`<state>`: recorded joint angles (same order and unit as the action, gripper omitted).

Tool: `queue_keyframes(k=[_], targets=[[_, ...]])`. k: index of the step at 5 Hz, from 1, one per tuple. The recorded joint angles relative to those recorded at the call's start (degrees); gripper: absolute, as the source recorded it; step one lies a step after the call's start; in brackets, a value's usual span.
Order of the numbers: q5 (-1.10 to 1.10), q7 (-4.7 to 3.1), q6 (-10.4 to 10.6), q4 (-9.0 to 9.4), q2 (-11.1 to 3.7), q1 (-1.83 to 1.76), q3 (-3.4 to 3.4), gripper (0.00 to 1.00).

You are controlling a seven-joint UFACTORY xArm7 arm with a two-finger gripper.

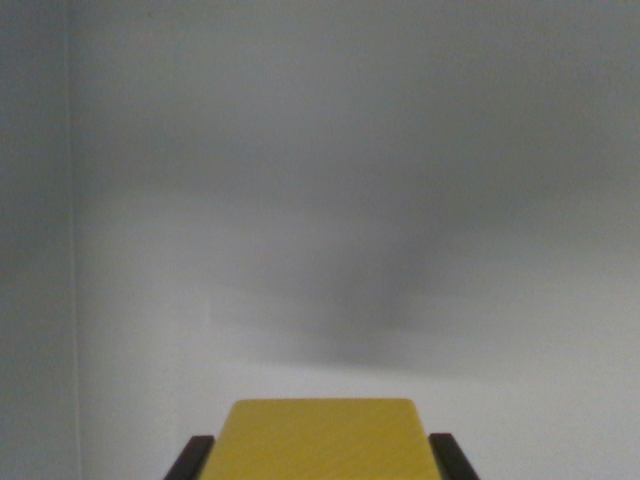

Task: Pick yellow cube

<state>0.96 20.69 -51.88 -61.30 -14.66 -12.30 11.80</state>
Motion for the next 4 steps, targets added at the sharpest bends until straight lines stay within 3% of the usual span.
queue_keyframes(k=[1, 2, 3, 4], targets=[[0.00, 0.00, 0.00, 0.00, 0.00, 0.00, 0.00, 1.00], [0.19, -0.03, -2.37, -1.42, 0.97, 0.08, 0.04, 1.00], [0.19, -0.03, -2.37, -1.42, 0.97, 0.08, 0.04, 1.00], [0.40, -0.06, -4.95, -2.97, 2.02, 0.16, 0.09, 1.00]])
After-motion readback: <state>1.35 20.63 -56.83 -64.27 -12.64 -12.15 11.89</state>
